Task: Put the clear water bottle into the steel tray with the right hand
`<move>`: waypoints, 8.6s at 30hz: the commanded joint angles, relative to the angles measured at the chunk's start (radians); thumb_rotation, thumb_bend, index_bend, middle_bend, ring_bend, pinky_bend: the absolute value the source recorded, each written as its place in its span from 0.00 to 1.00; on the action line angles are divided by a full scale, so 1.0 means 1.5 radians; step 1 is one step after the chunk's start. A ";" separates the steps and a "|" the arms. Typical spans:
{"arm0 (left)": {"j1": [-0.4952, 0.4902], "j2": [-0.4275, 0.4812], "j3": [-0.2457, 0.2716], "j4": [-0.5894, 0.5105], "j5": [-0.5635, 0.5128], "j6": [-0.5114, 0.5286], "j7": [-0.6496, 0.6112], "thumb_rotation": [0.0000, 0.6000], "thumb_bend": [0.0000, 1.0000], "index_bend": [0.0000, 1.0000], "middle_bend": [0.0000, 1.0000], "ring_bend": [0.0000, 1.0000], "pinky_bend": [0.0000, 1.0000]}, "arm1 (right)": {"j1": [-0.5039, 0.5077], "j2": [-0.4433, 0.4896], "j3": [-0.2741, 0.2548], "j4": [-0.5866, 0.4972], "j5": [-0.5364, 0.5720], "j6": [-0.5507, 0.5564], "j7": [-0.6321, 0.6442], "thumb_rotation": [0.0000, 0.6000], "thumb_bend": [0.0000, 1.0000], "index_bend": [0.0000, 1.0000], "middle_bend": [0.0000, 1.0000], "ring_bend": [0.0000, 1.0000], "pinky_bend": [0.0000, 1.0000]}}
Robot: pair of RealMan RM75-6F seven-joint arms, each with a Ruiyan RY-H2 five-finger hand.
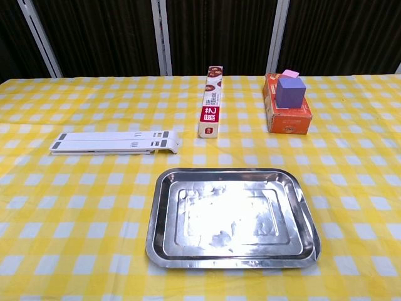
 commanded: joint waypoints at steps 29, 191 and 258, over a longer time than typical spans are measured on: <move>-0.001 -0.001 0.002 -0.001 0.005 -0.004 0.006 1.00 0.20 0.16 0.00 0.00 0.00 | -0.037 -0.083 -0.182 0.046 -0.067 0.018 0.029 1.00 0.60 0.79 0.59 0.24 0.00; -0.012 0.010 -0.004 0.006 -0.014 -0.024 -0.029 1.00 0.20 0.16 0.00 0.00 0.00 | -0.013 -0.437 -0.221 0.374 0.044 -0.035 0.066 1.00 0.60 0.79 0.59 0.25 0.00; -0.014 0.000 -0.001 -0.003 -0.018 -0.033 0.004 1.00 0.20 0.16 0.00 0.00 0.00 | -0.166 -0.084 -0.366 0.515 -0.200 0.170 -0.281 1.00 0.21 0.11 0.01 0.00 0.00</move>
